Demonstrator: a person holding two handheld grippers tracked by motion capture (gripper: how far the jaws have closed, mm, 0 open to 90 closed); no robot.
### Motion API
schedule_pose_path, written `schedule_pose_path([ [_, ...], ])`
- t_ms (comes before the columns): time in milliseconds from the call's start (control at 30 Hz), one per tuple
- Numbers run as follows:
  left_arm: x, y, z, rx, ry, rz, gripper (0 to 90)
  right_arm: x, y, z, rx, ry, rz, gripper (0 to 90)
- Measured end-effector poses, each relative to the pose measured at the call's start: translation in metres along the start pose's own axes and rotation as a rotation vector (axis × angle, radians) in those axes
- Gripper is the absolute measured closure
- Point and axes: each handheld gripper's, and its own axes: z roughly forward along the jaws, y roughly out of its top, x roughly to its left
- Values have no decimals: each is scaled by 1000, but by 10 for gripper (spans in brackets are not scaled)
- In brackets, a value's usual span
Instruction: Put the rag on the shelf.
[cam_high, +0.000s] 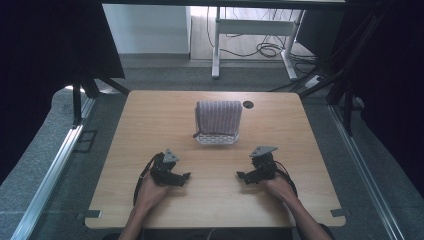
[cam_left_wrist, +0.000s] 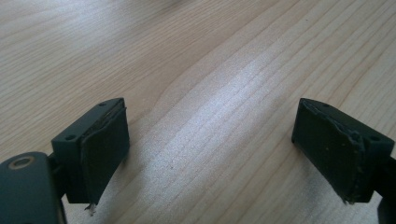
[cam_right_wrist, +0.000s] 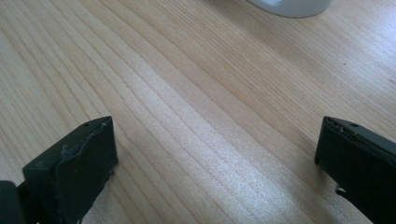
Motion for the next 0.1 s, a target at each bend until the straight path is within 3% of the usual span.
schedule_pose_path([
  [100,0,0,0,2,3,-5,99,0,0,0,0,1,-3,0],
])
